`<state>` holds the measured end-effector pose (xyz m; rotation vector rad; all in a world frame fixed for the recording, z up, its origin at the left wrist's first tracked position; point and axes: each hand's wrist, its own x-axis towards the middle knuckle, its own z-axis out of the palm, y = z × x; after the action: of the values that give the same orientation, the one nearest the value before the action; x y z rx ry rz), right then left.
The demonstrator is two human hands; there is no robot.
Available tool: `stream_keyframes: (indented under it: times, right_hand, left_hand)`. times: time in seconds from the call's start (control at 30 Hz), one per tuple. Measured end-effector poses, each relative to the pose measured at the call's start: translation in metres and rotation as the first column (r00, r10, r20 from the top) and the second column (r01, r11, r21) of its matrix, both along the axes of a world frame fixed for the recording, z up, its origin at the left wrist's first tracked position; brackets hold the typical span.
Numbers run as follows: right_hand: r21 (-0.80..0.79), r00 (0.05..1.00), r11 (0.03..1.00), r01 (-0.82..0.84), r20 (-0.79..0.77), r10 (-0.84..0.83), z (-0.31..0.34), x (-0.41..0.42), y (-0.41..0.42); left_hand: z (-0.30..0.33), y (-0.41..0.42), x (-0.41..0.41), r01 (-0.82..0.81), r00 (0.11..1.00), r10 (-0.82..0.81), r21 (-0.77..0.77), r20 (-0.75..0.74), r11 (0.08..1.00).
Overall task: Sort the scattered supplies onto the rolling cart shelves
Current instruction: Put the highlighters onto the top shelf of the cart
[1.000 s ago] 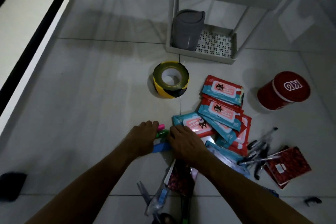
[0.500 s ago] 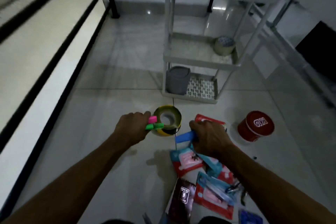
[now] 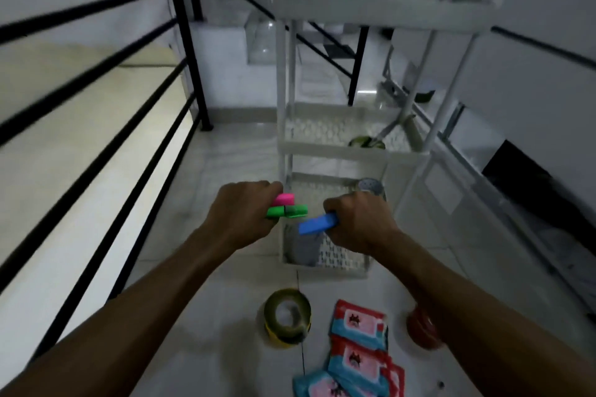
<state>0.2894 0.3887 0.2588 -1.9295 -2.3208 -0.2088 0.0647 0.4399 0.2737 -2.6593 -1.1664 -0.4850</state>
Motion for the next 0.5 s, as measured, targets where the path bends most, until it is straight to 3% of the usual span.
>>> stream_keyframes:
  times: [0.23,0.33,0.5]
  right_hand:
    - [0.219,0.999,0.975,-0.036,0.017,0.033,0.147,0.038,0.033]
    - [0.281,0.996,0.957,-0.073,0.071,0.056,0.201,0.051,0.036]
    - [0.445,0.992,0.890,-0.101,0.111,0.057,0.283,0.080,0.049]
  left_hand:
    - [0.156,0.046,0.062,0.089,0.995,-0.096,0.142,0.037,0.986]
    - [0.204,0.050,0.084,0.151,0.988,-0.149,0.257,-0.025,0.955]
    - [0.284,0.068,0.109,0.178,0.978,-0.208,0.431,0.025,0.885]
